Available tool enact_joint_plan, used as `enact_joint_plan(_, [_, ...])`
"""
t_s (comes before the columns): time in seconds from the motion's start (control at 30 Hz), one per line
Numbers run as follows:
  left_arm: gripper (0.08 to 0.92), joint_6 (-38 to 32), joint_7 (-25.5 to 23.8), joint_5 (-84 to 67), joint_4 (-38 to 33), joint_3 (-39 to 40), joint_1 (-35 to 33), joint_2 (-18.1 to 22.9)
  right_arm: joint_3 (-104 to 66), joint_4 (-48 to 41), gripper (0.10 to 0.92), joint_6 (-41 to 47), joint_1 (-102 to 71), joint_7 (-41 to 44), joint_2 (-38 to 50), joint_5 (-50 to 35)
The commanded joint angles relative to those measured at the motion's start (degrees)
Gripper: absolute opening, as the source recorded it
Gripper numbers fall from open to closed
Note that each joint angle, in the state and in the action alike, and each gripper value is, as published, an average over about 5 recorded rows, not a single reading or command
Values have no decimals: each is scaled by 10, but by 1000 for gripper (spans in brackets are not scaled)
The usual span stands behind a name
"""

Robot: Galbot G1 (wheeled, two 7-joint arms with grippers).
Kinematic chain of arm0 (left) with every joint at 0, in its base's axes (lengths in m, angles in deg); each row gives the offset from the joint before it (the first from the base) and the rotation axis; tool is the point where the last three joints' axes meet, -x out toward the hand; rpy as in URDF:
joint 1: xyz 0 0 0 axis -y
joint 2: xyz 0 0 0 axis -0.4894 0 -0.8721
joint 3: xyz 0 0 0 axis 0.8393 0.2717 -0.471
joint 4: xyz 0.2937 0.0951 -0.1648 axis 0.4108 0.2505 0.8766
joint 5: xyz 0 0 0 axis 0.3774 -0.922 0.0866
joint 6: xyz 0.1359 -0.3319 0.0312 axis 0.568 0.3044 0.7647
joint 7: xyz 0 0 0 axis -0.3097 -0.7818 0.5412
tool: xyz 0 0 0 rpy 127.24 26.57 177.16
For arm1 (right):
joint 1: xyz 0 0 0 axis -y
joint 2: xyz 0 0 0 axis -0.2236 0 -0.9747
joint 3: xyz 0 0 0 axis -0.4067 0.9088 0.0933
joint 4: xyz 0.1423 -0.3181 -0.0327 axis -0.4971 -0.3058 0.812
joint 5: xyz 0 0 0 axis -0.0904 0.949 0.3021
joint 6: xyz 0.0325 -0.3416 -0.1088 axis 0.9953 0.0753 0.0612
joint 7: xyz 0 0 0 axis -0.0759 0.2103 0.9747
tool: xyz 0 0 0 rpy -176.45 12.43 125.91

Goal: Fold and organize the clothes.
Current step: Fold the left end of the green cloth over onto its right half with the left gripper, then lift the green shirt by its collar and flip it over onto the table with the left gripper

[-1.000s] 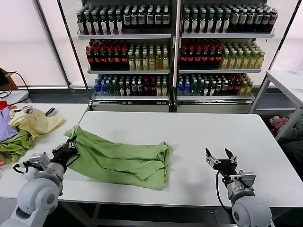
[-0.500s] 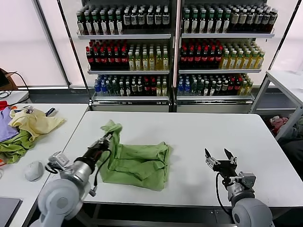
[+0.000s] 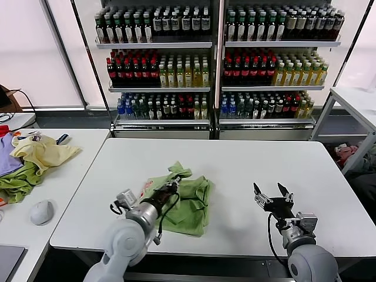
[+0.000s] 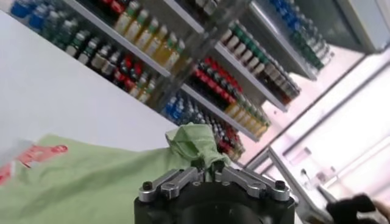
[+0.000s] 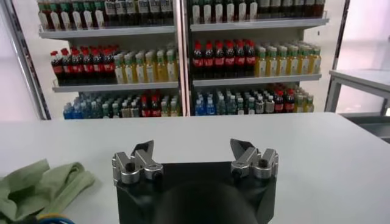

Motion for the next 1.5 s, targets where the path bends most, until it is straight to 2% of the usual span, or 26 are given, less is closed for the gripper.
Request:
enact_joint_plan(0.03, [300, -30, -134, 173, 77, 82, 20, 28, 1, -5, 823, -1, 5, 0, 1, -1])
enact_joint_plan(0.17, [412, -33, -179, 188, 52, 76, -3, 9, 0, -8, 823, -2, 7, 1, 3, -4])
enact_joint_plan(0.3, [534, -35, -196, 198, 5, 45, -44, -19, -1, -13, 823, -3, 13, 1, 4, -8])
enact_joint_plan(0.4, [620, -50, -169, 224, -2, 8, -62, -44, 0, -16, 823, -3, 17, 1, 4, -10])
enact_joint_plan(0.6, [781, -113, -68, 399, 77, -48, -65, -96, 2, -21, 823, -3, 23, 2, 3, -10])
enact_joint_plan(0.7, [816, -109, -45, 399, 78, -58, -73, -105, 2, -24, 823, -3, 25, 1, 3, -10])
enact_joint_plan(0.9, [823, -49, -11, 376, 94, -48, -60, -89, 1, -27, 823, -3, 27, 1, 0, -9])
enact_joint_plan(1.2, [814, 37, 12, 258, 109, -36, -51, -80, -6, -23, 823, -3, 22, 1, 0, -9])
enact_joint_plan(1.3, [757, 48, 14, 236, 104, -34, -53, -78, -8, -22, 823, -3, 21, 1, 0, -9])
enact_joint_plan(1.5, [585, 56, 13, 188, 99, -34, -55, -76, -8, -19, 823, -2, 21, 1, -2, -9])
